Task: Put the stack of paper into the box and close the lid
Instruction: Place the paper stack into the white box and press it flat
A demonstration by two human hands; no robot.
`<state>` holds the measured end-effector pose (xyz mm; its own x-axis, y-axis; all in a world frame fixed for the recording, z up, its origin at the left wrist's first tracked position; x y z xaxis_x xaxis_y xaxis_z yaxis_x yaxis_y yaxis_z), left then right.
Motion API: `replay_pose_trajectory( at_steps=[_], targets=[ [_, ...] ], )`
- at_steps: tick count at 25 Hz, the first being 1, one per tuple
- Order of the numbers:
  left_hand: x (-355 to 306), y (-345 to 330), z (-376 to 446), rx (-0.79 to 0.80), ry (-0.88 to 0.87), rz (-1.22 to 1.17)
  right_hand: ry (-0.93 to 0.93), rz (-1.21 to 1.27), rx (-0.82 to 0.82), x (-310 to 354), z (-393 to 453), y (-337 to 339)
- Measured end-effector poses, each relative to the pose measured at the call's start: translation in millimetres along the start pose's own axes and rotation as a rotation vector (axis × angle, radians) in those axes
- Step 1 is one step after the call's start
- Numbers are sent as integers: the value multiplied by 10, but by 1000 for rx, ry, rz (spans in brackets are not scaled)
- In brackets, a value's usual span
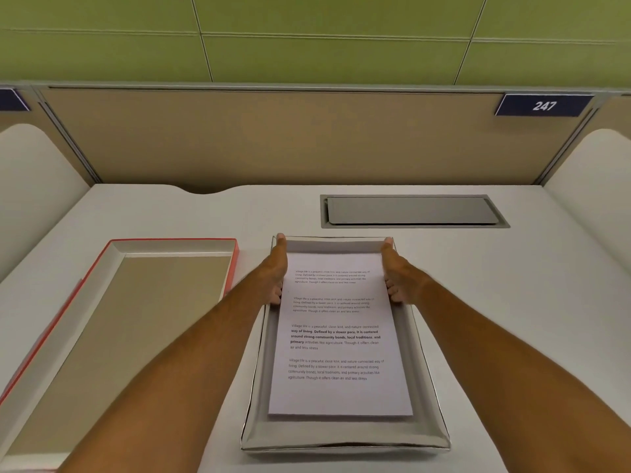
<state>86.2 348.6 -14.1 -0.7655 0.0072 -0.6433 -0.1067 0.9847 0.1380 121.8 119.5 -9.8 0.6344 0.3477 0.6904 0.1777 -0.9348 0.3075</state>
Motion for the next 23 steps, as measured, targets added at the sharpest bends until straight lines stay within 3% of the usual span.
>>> replay_pose_trajectory(
  at_steps=[4,8,11,15,18,23],
  targets=[
    [11,-21,-33,-1,-15,-2,5,-7,39,-11,-47,4],
    [158,-10,-199,39,-56,52,142,-99,146,-110,-218,-40],
    [411,42,-407,-3,-177,292,309,-366,113,-403,-425,-12],
    [946,-43,-736,-2,-361,773,431,-779,227,-872,-778,-104],
    [1266,-109,-851,9,-350,932,391,-1002,276,-1127,-880,-167],
    [1396,-219,-891,-95,-358,1061,454,-1125,222,-1242,-1006,-254]
  ],
)
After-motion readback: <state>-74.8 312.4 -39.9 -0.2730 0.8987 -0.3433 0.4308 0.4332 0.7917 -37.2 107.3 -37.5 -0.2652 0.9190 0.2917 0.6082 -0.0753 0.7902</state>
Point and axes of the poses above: each hand's wrist, its own z-axis towards the middle knuckle, its own y-axis out of the back of the hand, x = y × z, the point moved 5 cm from there along z, towards the middle knuckle, and after that the axes turned 1 degree about z, right-handed, at the moved point
